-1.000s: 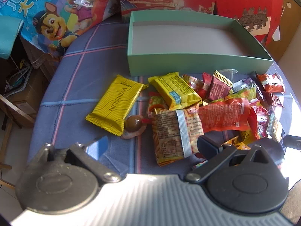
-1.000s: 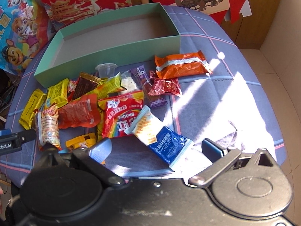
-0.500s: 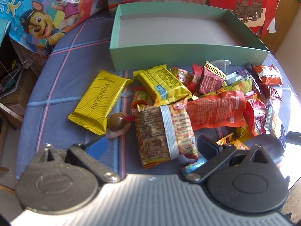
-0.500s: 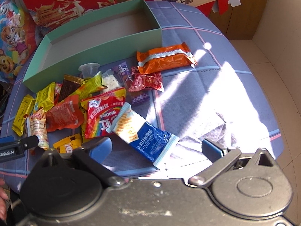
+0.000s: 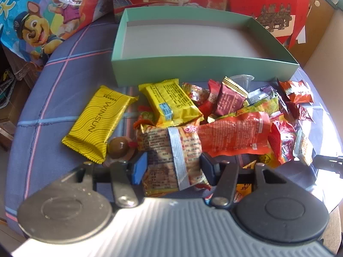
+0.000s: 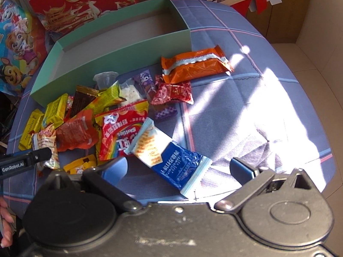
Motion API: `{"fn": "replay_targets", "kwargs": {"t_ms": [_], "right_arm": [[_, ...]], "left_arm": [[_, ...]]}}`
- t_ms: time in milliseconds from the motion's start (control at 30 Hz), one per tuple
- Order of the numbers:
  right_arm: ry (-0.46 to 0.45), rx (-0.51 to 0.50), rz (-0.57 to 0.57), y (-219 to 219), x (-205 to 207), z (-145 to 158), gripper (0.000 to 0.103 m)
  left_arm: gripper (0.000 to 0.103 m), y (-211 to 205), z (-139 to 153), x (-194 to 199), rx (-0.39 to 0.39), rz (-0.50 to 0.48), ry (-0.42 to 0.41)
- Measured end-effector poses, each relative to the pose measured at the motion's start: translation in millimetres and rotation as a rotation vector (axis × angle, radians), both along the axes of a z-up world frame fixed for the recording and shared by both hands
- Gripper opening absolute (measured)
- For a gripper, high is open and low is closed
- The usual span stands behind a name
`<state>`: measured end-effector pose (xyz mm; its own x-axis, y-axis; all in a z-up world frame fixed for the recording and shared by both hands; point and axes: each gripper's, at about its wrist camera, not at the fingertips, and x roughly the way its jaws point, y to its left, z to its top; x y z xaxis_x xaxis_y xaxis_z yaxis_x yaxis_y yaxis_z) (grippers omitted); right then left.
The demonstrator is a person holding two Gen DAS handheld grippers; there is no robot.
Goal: Organize snacks
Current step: 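Grasp the striped snack bag with the left gripper while the right grasps the blue biscuit packet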
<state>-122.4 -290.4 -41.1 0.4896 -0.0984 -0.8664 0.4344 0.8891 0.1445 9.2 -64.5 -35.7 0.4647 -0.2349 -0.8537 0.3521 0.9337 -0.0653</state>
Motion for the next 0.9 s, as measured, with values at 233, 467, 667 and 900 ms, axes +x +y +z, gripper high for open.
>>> {"fn": "replay_targets", "kwargs": {"t_ms": [233,467,667,900], "right_arm": [[-0.044,0.009,0.057,-9.5,5.7,-4.9,0.103],[-0.052,0.005,0.173,-11.2,17.5,-19.1,0.098],[-0.031,-0.001,0.285,0.8,20.1,-26.8,0.066],[-0.022,0.023,0.306,3.8,18.8,-24.9,0.047]], "left_arm": [[0.054,-8.9,0.2,-4.6,0.013,-0.036,0.003],[0.077,-0.7,-10.3,4.6,0.013,0.039,0.068],[0.063,-15.3,-11.7,0.9,0.049,-0.004,0.051],[0.055,-5.5,-10.1,4.7,0.019,0.022,0.05]]}}
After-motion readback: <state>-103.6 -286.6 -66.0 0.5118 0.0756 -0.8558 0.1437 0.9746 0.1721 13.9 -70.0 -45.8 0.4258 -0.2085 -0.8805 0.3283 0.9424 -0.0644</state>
